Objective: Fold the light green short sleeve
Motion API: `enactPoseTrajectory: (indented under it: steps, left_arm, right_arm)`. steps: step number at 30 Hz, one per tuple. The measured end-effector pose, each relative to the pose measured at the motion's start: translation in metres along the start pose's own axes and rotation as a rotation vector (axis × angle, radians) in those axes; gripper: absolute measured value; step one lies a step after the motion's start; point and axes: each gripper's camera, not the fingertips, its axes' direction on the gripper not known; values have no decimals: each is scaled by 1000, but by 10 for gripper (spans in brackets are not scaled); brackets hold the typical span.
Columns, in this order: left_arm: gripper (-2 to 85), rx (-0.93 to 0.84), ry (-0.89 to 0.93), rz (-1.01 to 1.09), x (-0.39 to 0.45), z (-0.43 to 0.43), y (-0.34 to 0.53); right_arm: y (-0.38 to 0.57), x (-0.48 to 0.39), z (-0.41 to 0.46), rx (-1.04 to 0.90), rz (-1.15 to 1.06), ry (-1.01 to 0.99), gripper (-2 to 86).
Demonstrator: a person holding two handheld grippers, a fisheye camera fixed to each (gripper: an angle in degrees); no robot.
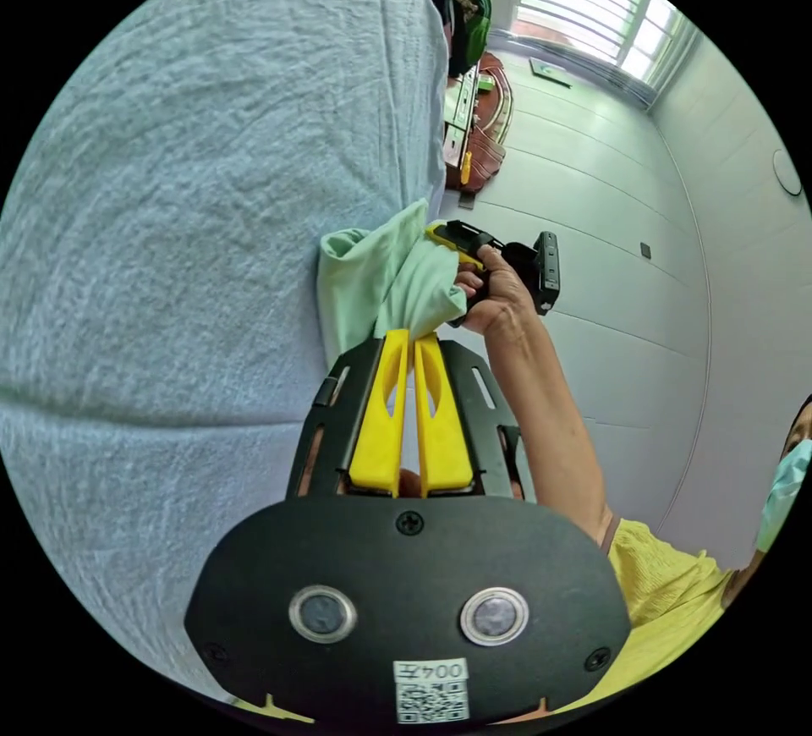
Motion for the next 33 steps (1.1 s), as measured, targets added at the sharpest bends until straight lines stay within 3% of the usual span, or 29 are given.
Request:
enactPoseTrajectory:
  steps: [7,15,18,23,29,33]
  left_arm:
    - [8,28,-37,-56,-30,-9,-6]
    - [8,29,-110,-50,-43,-11,6]
    - [8,20,-152,-14,-37,-11,11]
    - [16,4,-231,73,-24,-20,14]
    - [52,-67,-224,125,-20,-12,12]
    - [33,-104,-275,218,-7,-7,20]
  right_arm:
    - [1,-32,14,-26,5,141,59]
    - [21,-37,-15,38,-74,285,152]
    - [43,-11,-57,155,-53,164,145]
    - [130,93,-113,273,13,-223,111]
    - [279,227,-54,201,291,-701,79]
    - [377,261,-2,205,497,-899,65]
